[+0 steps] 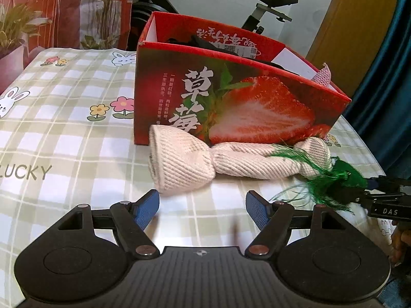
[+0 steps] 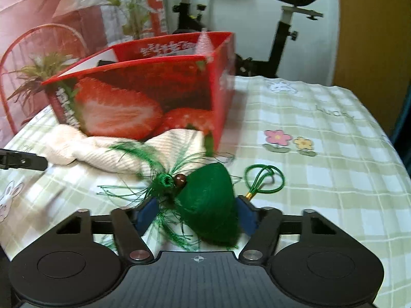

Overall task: Organize soft objects
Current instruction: 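Close the right gripper on the green tasseled pouch beside the towel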

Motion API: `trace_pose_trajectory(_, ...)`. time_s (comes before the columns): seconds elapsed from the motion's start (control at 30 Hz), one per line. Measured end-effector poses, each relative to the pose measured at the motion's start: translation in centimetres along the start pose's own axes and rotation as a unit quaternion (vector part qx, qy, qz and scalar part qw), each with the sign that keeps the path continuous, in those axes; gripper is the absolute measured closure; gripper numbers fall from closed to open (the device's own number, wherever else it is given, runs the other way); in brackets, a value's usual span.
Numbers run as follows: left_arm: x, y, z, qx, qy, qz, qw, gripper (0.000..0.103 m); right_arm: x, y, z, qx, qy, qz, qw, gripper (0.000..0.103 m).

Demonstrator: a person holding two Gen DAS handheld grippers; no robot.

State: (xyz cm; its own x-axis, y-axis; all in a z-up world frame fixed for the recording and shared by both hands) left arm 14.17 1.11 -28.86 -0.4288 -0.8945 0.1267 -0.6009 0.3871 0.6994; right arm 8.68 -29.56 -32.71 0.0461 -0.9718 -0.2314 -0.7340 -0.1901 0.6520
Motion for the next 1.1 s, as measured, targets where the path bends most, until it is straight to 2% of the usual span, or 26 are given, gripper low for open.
trace_pose_trajectory(0.3, 0.2, 0.9, 0.3, 0.004, 0.005, 0.015, 0.9999, 0.027, -6.0, -1.4, 0.7, -0.061, 0.003, -0.082, 0.995, 0.047)
trace_pose_trajectory(0.5, -0.2, 1.6, 0.3, 0.009, 0.026, 0.014, 0.9995, 0.027, -10.5, -2.6, 0.0, -0.064, 0.053, -0.113, 0.990, 0.047)
trace_pose_trajectory(0.67, 0.5, 1.8, -0.5, 0.013, 0.012, 0.027, 0.9995, 0.028, -10.9, -2.4, -0.1, -0.056, 0.060, -0.104, 0.991, 0.048)
trace_pose_trajectory(0.8, 2.1, 0.6, -1.3, 0.002, -0.004, 0.049, 0.9988, 0.029, -8.9, -1.6, 0.1, -0.043, 0.046, -0.076, 0.995, 0.048)
trace_pose_trajectory(0.9, 3.3, -0.7, -1.7, -0.009, -0.010, 0.067, 0.9976, 0.036, -7.7, -1.4, -0.1, -0.029, 0.035, -0.058, 0.997, 0.047)
trace_pose_trajectory(1.1, 4.4, -3.2, -2.4, -0.029, 0.026, 0.112, 0.9930, 0.039, -8.0, -1.8, -0.5, -0.006, 0.072, -0.054, 0.996, 0.047)
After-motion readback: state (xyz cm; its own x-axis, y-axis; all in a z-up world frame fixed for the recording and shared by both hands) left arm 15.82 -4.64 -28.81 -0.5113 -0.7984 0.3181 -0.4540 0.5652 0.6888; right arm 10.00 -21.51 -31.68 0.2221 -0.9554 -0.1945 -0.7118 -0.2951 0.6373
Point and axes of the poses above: each gripper's, at about its wrist camera, not at the fingertips, and y roughly against the way its jaws point, x to its right, z to its underside, the point moved 2 cm from there along -y, roughly the way its jaws point, and after that the axes turned 6 degrees about -y, right-handed, at the moved point
